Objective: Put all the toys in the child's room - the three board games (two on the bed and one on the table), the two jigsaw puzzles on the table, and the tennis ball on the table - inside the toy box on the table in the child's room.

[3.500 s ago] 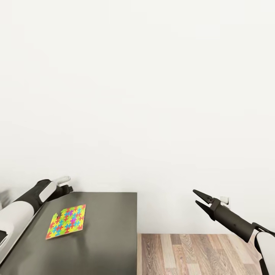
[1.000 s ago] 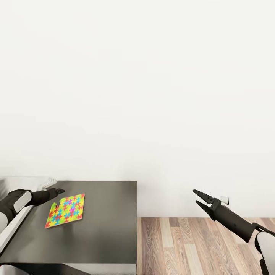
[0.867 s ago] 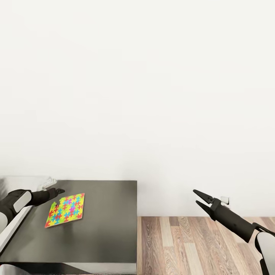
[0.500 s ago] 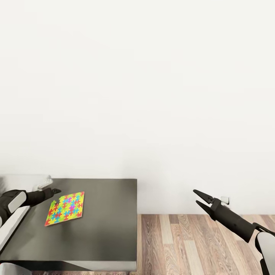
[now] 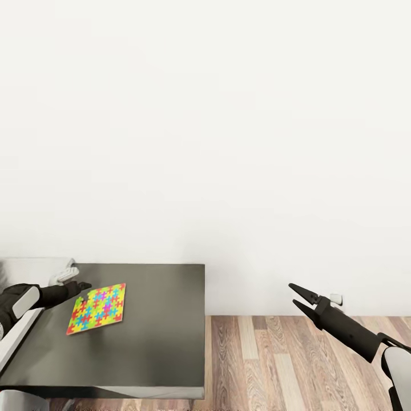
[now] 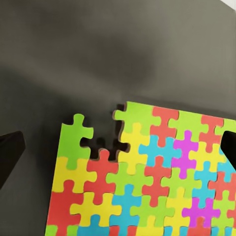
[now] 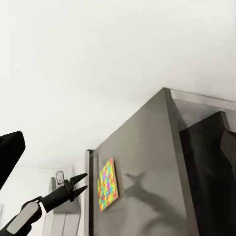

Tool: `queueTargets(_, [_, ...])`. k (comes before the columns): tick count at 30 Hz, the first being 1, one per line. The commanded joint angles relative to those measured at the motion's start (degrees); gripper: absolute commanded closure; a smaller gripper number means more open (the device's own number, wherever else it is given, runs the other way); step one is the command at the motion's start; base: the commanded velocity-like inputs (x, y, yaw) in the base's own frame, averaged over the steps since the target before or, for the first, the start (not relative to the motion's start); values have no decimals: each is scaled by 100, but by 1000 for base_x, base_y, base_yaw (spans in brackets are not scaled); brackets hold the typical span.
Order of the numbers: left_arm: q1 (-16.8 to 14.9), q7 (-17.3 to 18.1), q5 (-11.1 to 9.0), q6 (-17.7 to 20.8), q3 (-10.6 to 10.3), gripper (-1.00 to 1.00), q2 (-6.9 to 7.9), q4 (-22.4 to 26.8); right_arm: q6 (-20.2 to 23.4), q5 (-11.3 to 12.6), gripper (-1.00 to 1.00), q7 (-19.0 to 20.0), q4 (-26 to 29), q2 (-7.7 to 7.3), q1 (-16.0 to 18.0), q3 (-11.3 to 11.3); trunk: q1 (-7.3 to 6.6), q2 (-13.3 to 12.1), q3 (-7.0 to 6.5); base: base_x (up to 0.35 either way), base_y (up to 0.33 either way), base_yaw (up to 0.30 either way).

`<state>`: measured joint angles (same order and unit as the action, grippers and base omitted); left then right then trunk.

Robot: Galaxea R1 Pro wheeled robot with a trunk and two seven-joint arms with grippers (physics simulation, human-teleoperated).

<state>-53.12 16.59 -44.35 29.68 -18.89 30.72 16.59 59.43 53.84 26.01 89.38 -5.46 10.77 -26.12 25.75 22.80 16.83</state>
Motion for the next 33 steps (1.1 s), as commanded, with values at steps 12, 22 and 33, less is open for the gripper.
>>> queueTargets(12, [-5, 11, 4, 20, -22, -100, -20, 4, 25, -41, -100, 54, 1, 1, 10, -15, 3, 11, 124, 0, 0, 0])
queueTargets(22, [-5, 11, 5, 12, -19, -100, -22, 4, 25, -40, -100, 54, 1, 1, 5, -16, 3, 11, 218, 0, 0, 0])
queueTargets(33, [-5, 19, -2, 11, -20, -100, -22, 4, 26, -40, -100, 56, 1, 1, 8, -16, 3, 11, 322, 0, 0, 0])
